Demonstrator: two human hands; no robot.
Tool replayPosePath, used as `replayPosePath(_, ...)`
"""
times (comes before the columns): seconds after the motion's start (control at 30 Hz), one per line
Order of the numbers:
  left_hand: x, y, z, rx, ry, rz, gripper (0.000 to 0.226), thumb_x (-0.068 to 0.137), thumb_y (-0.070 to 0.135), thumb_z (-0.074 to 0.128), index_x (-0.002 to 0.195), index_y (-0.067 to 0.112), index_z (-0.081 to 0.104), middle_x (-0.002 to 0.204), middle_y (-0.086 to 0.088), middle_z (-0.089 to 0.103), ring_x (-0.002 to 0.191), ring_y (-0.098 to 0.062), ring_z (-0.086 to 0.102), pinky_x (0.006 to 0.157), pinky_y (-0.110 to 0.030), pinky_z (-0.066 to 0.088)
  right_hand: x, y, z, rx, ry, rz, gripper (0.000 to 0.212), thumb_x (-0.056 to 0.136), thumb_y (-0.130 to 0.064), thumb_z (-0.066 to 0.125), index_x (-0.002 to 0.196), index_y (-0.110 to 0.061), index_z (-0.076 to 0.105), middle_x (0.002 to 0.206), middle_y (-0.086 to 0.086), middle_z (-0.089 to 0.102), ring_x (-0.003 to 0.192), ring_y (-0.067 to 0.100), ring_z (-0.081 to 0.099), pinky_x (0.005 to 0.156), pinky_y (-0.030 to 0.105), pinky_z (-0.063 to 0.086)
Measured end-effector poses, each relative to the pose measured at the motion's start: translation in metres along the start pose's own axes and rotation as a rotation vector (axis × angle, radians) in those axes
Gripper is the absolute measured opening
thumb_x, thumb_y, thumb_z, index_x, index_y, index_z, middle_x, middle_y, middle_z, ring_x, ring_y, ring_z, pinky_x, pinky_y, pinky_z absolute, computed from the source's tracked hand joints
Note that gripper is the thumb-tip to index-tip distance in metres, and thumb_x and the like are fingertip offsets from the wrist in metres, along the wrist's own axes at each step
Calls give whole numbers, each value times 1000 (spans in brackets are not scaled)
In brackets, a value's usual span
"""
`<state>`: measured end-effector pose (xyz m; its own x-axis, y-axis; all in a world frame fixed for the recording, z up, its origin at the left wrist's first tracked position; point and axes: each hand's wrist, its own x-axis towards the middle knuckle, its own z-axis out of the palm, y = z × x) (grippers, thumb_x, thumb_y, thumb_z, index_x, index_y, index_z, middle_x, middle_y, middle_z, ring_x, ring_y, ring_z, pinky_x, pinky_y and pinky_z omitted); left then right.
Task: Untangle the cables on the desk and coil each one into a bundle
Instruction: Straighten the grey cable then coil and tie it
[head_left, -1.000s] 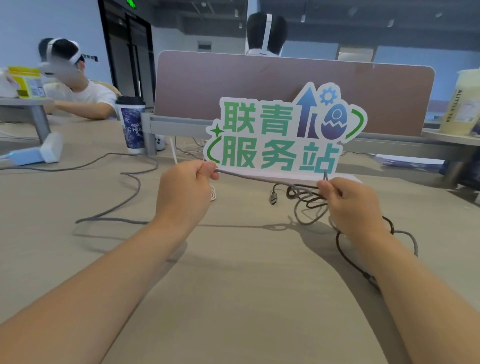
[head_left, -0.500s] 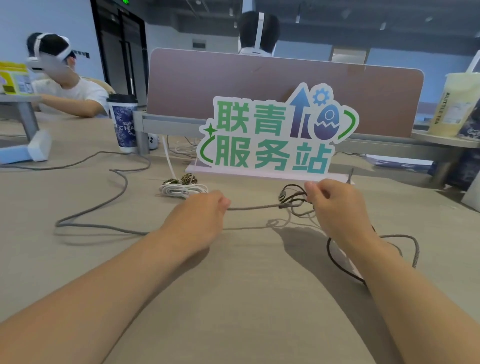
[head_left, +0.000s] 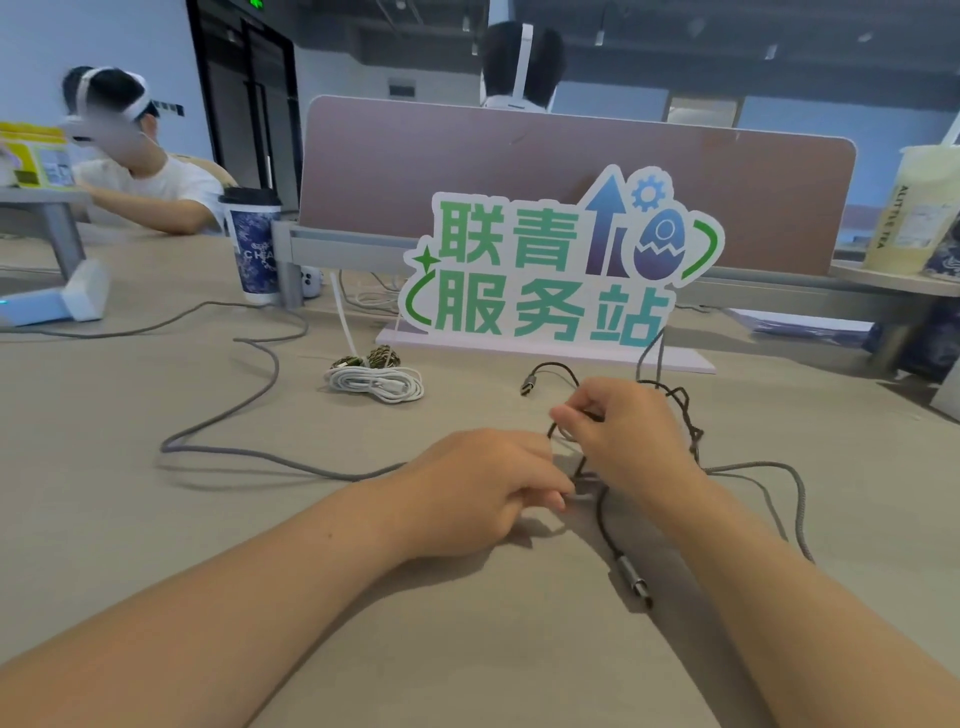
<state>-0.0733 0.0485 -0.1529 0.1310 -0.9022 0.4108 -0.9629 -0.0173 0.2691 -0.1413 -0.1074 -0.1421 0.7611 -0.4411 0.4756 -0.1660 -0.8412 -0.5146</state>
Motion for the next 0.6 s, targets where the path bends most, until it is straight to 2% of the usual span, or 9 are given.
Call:
replayPosePath(0.1, 0, 4, 0, -22, 98, 86, 31, 83, 28, 42, 85, 19, 72, 82, 8, 59, 75, -7, 53, 63, -28, 46, 9, 22, -4, -76, 17, 173, 21, 89, -30, 61, 81, -11, 66, 65, -6, 55, 61, 4, 47, 49, 18, 32)
replayPosePath(0.17, 0, -5, -8, -46, 177, 90, 24, 85, 21, 48, 82, 18, 72, 80, 11, 58, 72, 2, 52, 65, -23, 46, 13, 38, -14, -52, 115, 272, 25, 90, -30, 59, 78, -10, 66, 63, -5, 55, 60, 5, 46, 49, 21, 30)
replayPosePath(0.2, -1, -10, -13, -65, 223, 87, 22, 86, 17, 51, 82, 17, 73, 78, 13, 57, 72, 7, 51, 66, -15, 43, 14, 45, -20, -39, 179, 310, 27, 91, -31, 59, 75, -9, 66, 63, -2, 56, 59, 6, 46, 50, 21, 29)
replayPosePath(0.23, -2, -15, -18, -74, 266, 82, 21, 86, 15, 53, 81, 15, 73, 77, 15, 56, 72, 8, 51, 67, -9, 40, 14, 51, -26, -19, 230, 348, 30, 91, -32, 59, 73, -8, 65, 63, 1, 58, 58, 7, 46, 50, 21, 28)
replayPosePath(0.3, -3, -22, -26, -62, 309, 54, 21, 88, 15, 53, 81, 13, 73, 76, 18, 55, 72, 6, 51, 68, -7, 37, 12, 60, -35, 38, 309, 415, 34, 90, -32, 59, 70, -6, 66, 67, 9, 63, 57, 12, 46, 51, 23, 28)
replayPosePath(0.4, -1, -24, -27, -29, 344, -7, 20, 85, 10, 54, 79, 15, 72, 76, 25, 54, 73, 6, 51, 67, -9, 39, 9, 63, -41, 96, 479, 481, 35, 93, -32, 55, 77, -4, 67, 74, 13, 61, 67, 23, 48, 63, 28, 32)
replayPosePath(0.5, -4, -29, -34, 11, 458, -47, 21, 86, 12, 53, 76, 14, 72, 75, 19, 57, 73, 6, 51, 68, -10, 39, 8, 71, -50, 153, 661, 607, 33, 94, -32, 52, 94, -3, 69, 86, 15, 63, 80, 27, 53, 72, 34, 38)
replayPosePath(0.6, -12, -40, -43, 104, 555, -98, 28, 86, 25, 45, 75, 17, 69, 73, 12, 57, 69, -5, 50, 65, -26, 44, 4, 85, -62, 265, 745, 773, 33, 93, -33, 54, 105, -4, 67, 105, 19, 65, 98, 34, 58, 87, 42, 44)
